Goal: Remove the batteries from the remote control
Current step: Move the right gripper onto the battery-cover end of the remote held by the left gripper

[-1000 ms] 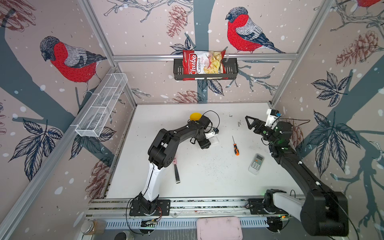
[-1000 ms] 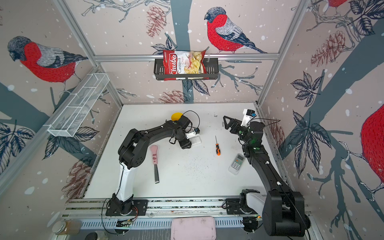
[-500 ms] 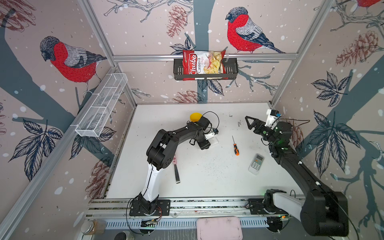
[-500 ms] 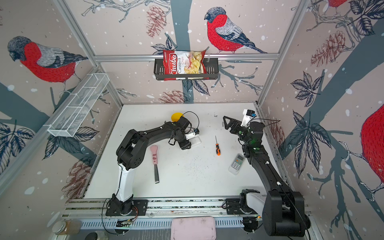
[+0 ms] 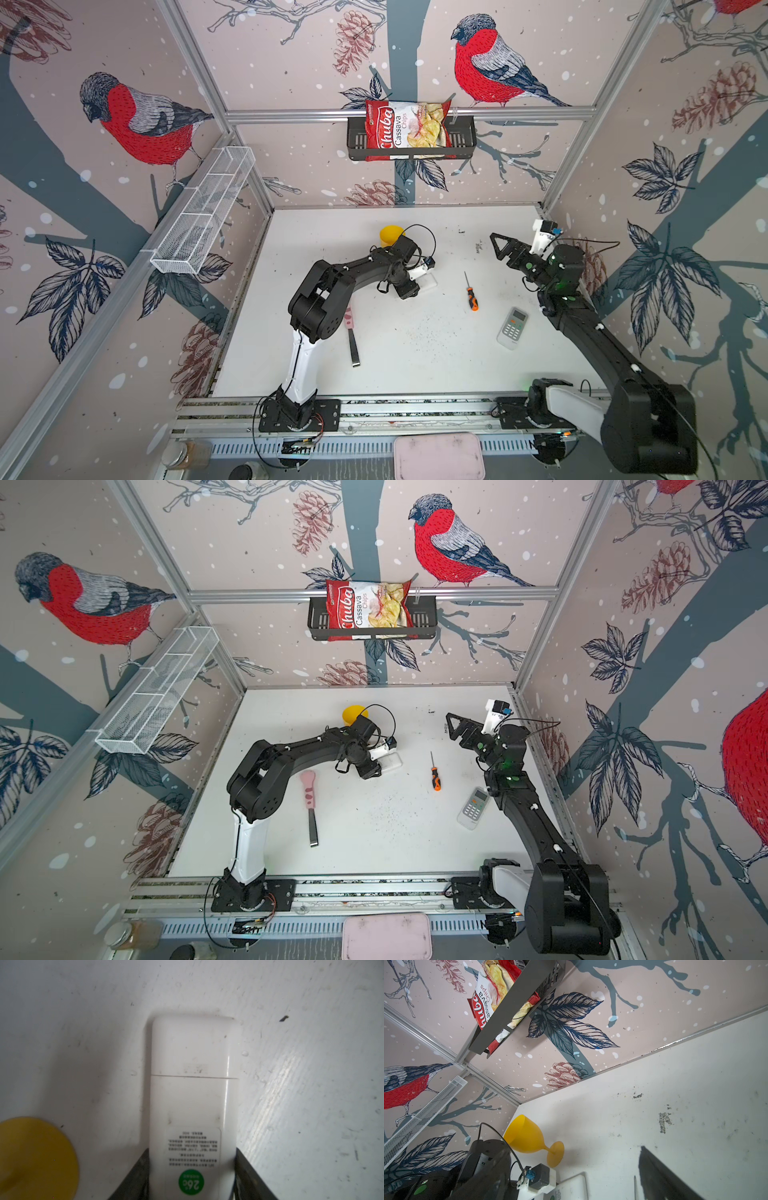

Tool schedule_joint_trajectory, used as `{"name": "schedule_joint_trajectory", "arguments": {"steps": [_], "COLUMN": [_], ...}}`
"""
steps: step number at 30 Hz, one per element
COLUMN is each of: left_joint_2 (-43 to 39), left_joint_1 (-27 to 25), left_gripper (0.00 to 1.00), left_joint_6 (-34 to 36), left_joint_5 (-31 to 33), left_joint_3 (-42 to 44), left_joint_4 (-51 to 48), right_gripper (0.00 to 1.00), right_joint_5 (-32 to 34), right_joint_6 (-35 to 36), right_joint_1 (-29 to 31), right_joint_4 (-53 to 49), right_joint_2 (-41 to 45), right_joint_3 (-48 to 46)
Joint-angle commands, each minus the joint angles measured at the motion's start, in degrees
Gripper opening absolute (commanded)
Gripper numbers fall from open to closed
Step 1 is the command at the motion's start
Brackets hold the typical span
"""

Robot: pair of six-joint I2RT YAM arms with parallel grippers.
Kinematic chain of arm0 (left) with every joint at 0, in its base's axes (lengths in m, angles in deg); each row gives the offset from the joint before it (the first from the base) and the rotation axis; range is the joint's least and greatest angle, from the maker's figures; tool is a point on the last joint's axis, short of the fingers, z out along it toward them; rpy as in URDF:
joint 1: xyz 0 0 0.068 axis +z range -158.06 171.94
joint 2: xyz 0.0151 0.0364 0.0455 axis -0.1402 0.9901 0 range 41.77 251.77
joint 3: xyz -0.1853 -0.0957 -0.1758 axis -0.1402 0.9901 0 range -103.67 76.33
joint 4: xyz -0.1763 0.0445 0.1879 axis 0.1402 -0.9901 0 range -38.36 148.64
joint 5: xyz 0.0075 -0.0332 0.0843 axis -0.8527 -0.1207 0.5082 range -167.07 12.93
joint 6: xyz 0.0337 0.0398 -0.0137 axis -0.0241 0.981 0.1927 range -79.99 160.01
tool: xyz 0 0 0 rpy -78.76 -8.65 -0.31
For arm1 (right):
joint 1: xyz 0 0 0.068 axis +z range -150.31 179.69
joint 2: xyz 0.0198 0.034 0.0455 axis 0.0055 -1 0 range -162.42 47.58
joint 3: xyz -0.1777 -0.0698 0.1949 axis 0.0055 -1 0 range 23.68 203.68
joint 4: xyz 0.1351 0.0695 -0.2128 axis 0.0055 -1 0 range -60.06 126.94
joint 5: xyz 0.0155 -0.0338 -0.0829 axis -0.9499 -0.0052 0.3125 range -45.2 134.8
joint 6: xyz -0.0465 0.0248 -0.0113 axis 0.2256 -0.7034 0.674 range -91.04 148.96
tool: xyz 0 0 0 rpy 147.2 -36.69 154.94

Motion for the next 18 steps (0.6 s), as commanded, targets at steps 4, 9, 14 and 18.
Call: {"name": "schedule_joint_trajectory", "arguments": {"steps": [4,9,14,18], "left_joint_2": [-0.70,-4.77,-12.23,-17.66], "left_joint_1": [0.13,0.08,-1.08,-2.85], "left_gripper": [0.45,0.41,0.38,0.37], "left_joint_6": [-0.76,-0.41,-2.04,-2.30], "left_joint_5": [0.29,0.63,0.47,0.96], "left_joint_3": [0.99,1.42,5.79,9.05], "left_joint_4": [-3.37,-3.10,0.71,0.94], "right_gripper": [0.95,0.92,0.89,0.89], "right_joint_5": [0.23,0.73,0.47,0.44], "right_joint_6": [-0.31,-0.80,0.48,2.60], "right_joint_1": [-0.02,0.36,1.78,4.10], "right_joint_4": [-0.02,-4.52,-9.71,-14.08], "right_joint_2": [-0.30,-0.67,0.32,2.16], "right_joint_3": [0.99,2.18,1.70,0.81]}}
